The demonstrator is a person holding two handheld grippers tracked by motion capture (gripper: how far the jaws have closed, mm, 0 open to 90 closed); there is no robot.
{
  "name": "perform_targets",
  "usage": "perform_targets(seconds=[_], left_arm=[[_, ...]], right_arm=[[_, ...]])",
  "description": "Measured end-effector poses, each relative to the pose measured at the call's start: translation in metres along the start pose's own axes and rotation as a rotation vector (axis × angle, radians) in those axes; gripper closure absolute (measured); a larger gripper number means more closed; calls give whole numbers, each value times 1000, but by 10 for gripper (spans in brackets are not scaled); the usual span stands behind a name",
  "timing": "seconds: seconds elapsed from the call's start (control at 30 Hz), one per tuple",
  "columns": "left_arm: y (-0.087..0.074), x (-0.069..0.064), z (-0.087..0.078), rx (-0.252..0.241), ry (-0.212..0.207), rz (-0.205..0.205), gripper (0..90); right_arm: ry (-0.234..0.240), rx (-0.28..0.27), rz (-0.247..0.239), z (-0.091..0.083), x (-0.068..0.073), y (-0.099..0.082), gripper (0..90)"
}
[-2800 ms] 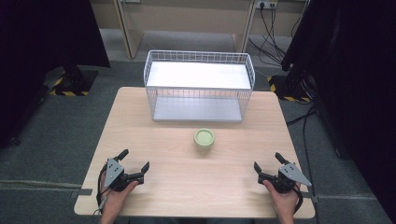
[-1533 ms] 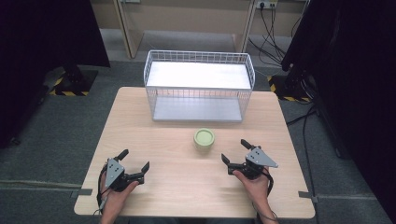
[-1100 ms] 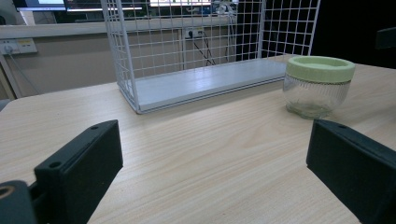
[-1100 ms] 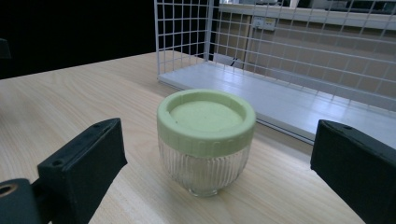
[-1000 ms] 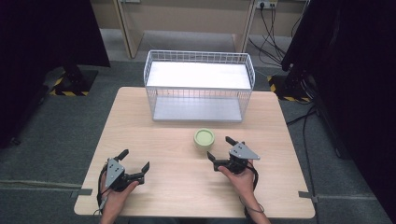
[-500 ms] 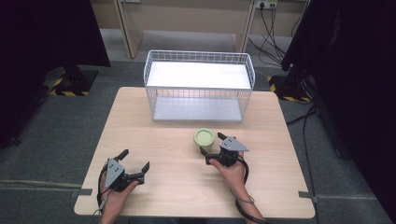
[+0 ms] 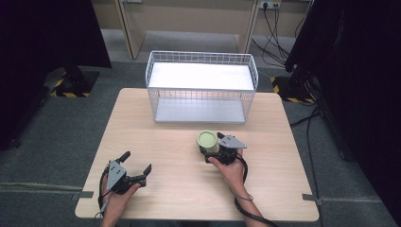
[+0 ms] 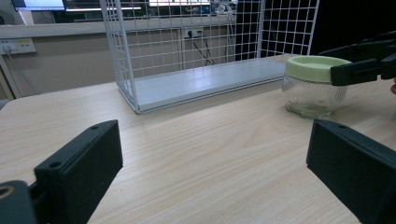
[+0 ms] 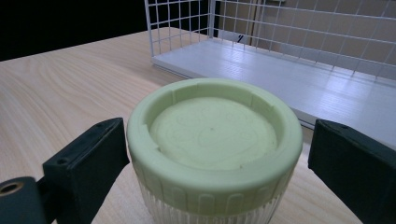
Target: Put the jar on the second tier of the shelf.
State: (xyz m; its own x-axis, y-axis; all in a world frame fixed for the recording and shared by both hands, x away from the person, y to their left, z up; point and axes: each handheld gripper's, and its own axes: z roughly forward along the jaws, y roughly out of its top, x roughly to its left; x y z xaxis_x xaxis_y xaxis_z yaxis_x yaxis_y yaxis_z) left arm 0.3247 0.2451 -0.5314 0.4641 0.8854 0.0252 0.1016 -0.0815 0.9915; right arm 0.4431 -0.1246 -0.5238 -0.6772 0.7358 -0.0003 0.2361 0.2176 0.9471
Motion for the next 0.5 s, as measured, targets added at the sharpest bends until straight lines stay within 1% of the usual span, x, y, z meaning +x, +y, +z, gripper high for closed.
perform_targets(seconds=[0.13,0.33,0.4,0.5], left_arm=[[0,0,0,1,-1,0,31],[0,0,0,-1,-1,-1,31],[0,0,0,0,-2,0,31],[0,0,0,0,-3,0,31]], right_arm=[[2,18,-12,6,2,2,51],[6,29,-11,11,2,4,56],[5,36,-17,13,2,5,60],[2,50,-13,15,3,6,76]])
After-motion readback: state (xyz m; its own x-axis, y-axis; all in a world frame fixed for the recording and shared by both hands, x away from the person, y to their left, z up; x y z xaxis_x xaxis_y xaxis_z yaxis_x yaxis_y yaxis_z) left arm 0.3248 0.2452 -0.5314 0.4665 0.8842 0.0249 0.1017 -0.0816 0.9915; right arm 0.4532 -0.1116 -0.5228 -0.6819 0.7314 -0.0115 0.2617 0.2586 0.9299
